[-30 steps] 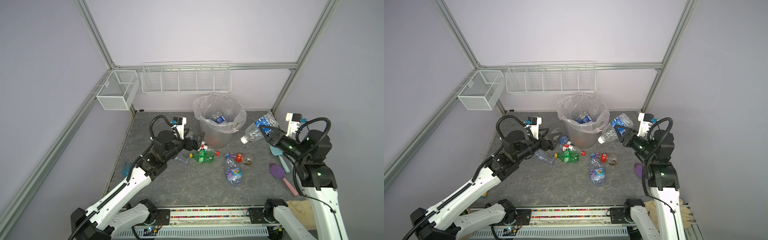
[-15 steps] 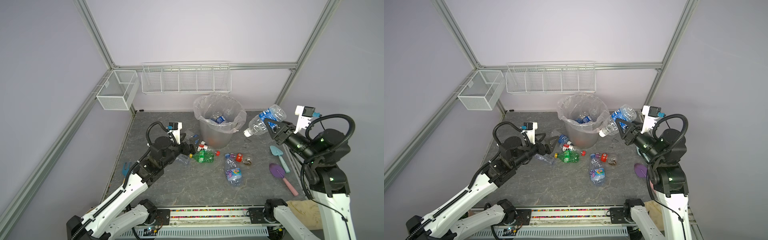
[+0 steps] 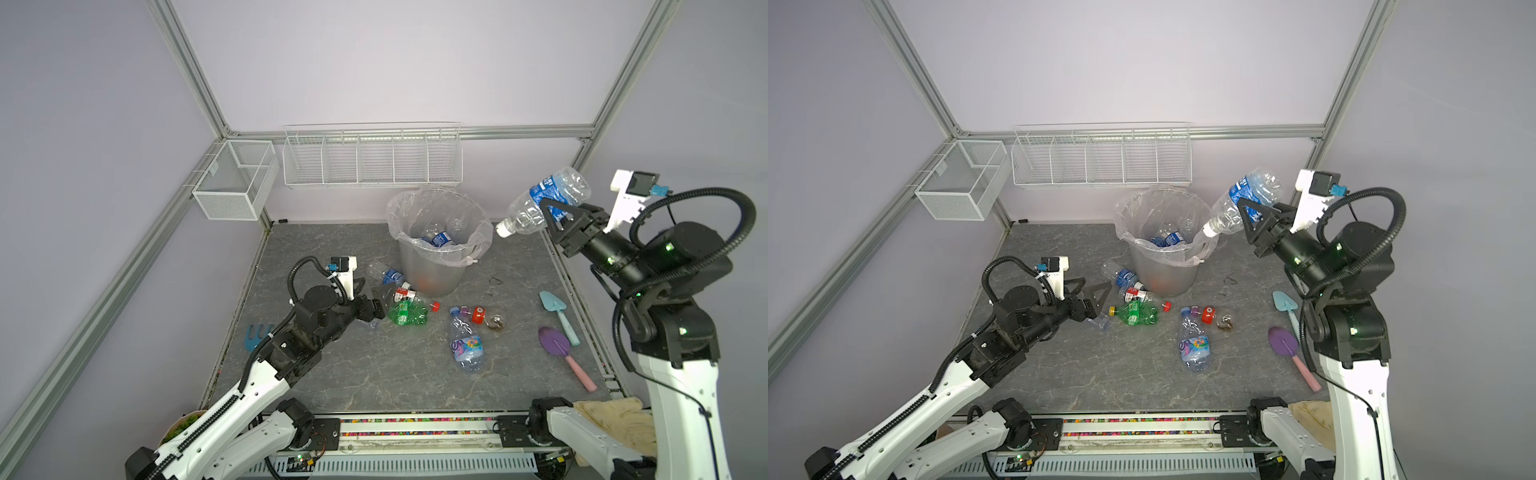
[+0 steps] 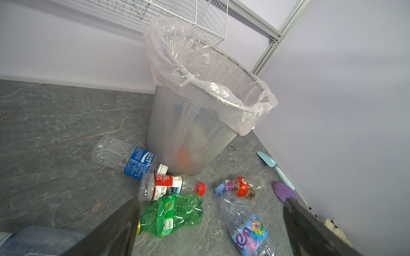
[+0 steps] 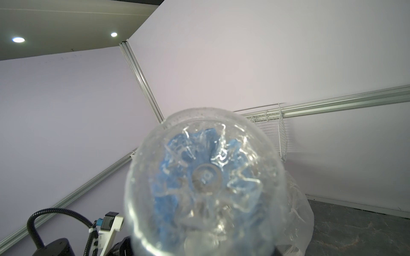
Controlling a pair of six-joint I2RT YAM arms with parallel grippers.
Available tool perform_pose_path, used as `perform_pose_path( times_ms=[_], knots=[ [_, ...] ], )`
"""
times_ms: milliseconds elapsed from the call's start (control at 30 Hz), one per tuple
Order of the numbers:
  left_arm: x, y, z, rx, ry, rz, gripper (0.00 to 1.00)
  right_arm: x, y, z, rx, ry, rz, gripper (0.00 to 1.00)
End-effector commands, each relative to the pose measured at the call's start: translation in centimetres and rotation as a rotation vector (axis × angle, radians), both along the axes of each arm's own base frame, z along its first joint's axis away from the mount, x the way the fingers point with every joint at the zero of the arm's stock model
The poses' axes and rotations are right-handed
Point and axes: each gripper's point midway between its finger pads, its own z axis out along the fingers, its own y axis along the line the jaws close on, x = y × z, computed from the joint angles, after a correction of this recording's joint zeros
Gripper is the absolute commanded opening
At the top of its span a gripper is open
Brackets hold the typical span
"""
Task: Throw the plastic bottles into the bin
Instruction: 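Open the right gripper above the bin to drop the bottle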
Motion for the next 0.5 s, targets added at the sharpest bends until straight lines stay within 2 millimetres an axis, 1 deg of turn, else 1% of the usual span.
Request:
perform_pose_path(
  times_ms=[0,33,67,100,167,200,233,267,300,333,367,400,433,467],
  knots=[
    [-0.3,0.6,-0.1,-0.014,0.009,0.022,1.0,3.9,1.5,-1.7,-0.073,0.098,-0.002,0.07],
    [-0.4,0.6,0.0,-0.017,0.009,0.024,1.0,5.3,2.2,-2.3,-0.105,0.141,0.002,0.07],
    [-0.4,0.7,0.0,-0.018,0.009,0.023,0.99,6.5,3.4,-3.2,-0.132,0.183,0.024,0.07],
    [-0.5,0.7,0.0,-0.02,0.009,0.024,1.0,8.1,4.6,-4.4,-0.163,0.225,0.036,0.07],
    [-0.5,0.8,0.1,-0.022,0.009,0.025,1.0,11.3,6.9,-7.6,-0.229,0.283,0.042,0.07],
    [-0.6,0.9,0.2,-0.024,0.007,0.025,1.0,13.5,7.1,-10.2,-0.269,0.331,0.008,0.12],
    [-0.7,1.0,0.4,-0.024,0.005,0.025,1.0,15.4,6.8,-13.0,-0.307,0.414,-0.04,0.26],
    [-0.9,1.1,0.5,-0.021,0.003,0.025,1.0,16.6,6.1,-14.9,-0.342,0.483,-0.09,0.4],
    [-1.0,1.3,0.5,-0.015,0.005,0.028,1.0,17.1,5.9,-16.4,-0.38,0.547,-0.105,0.56],
    [-1.2,1.7,0.5,-0.006,0.004,0.036,1.0,17.0,5.6,-16.7,-0.394,0.576,-0.127,0.62],
    [-1.5,2.2,0.7,-0.01,-0.005,0.045,0.99,16.7,5.5,-16.0,-0.386,0.548,-0.14,0.68],
    [-1.6,2.6,0.6,-0.004,-0.009,0.057,1.0,16.3,5.7,-15.3,-0.376,0.501,-0.141,0.76],
    [-1.7,2.9,0.3,-0.003,-0.01,0.067,1.0,15.6,5.8,-14.6,-0.359,0.437,-0.147,0.89],
    [-1.7,3.1,0.0,-0.001,-0.011,0.074,1.0,14.7,5.6,-13.0,-0.333,0.369,-0.157,0.88]
  ],
)
